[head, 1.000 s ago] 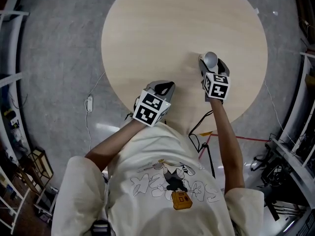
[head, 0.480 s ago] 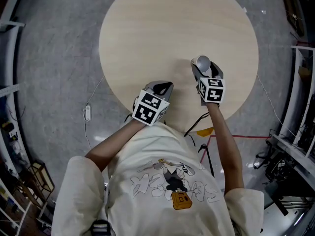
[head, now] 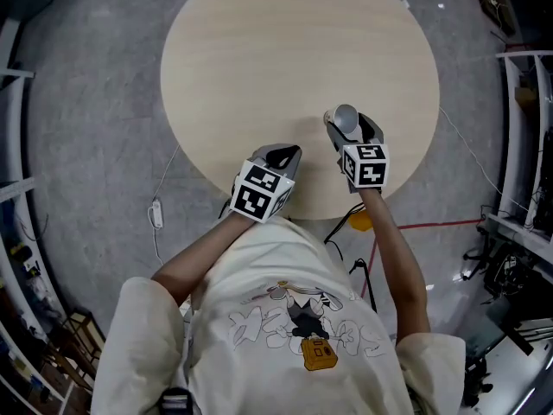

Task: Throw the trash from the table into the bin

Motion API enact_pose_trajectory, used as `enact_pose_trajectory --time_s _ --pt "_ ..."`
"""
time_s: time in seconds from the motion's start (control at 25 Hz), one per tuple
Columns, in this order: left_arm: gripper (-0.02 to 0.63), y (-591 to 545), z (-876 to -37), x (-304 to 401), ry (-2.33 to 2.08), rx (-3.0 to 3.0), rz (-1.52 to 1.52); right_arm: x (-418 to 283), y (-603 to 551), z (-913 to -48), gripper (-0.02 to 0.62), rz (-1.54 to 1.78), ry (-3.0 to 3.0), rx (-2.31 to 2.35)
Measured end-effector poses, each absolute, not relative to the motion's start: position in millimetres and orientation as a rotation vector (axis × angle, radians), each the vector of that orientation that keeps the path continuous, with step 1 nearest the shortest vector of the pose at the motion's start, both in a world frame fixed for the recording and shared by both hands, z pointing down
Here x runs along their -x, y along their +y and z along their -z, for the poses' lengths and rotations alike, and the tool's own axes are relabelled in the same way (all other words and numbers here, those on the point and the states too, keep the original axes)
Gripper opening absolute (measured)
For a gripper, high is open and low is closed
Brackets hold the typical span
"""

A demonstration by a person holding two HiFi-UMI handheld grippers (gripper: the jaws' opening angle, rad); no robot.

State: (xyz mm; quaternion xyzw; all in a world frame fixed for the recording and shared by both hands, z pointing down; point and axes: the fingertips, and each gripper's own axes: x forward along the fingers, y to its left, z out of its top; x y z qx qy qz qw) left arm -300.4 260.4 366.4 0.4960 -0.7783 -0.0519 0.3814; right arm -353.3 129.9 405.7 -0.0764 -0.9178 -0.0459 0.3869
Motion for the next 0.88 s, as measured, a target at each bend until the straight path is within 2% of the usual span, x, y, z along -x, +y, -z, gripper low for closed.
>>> enact_pose_trajectory --time_s 0.88 --pt "0.005 143.5 -354.7 165.7 -1.751 -1.614 -0.032 158.8 49.3 -391.2 0.345 -0.056 -2.367 -0.108"
